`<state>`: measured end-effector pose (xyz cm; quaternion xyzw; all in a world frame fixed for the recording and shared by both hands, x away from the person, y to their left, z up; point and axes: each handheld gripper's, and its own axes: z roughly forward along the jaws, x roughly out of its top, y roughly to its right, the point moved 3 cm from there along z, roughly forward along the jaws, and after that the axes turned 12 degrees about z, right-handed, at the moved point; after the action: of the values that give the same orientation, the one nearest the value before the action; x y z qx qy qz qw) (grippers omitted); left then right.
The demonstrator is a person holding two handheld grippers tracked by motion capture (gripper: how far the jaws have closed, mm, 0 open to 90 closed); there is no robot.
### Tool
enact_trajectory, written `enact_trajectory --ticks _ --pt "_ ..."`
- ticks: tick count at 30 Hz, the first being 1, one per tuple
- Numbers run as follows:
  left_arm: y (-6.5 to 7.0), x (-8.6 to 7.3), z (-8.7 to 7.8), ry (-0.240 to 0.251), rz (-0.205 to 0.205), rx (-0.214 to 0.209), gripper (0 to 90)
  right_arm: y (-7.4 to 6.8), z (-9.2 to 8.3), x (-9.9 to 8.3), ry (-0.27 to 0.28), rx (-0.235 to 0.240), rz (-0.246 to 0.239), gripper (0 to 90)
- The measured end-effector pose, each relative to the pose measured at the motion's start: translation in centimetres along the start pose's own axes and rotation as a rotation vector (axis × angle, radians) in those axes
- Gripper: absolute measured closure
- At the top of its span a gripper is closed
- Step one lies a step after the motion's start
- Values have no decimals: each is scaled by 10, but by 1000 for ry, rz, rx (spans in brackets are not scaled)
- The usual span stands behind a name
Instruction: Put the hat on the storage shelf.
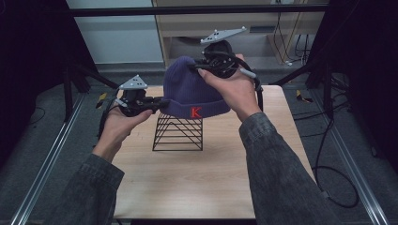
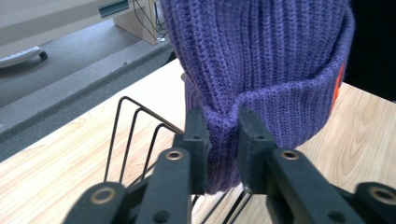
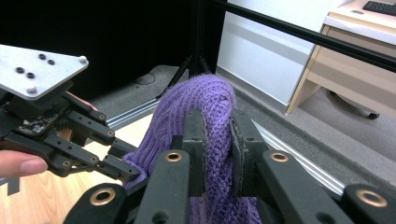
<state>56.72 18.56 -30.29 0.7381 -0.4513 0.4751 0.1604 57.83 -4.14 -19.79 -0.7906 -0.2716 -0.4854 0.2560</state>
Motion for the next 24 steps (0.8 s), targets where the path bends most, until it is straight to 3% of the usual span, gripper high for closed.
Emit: enact_trajectory --ticks 4,9,14,24 --pt "-4 2 -3 9 -15 71 778 6 3 -3 1 -22 12 783" --pt "-11 0 -9 12 -48 109 783 16 13 -5 -13 -50 42 781" --pt "-11 -2 -15 1 -45 117 787 19 23 -10 -30 -53 67 780" --pt "-17 -23 -16 -34 -68 129 787 14 39 -20 -61 -40 67 777"
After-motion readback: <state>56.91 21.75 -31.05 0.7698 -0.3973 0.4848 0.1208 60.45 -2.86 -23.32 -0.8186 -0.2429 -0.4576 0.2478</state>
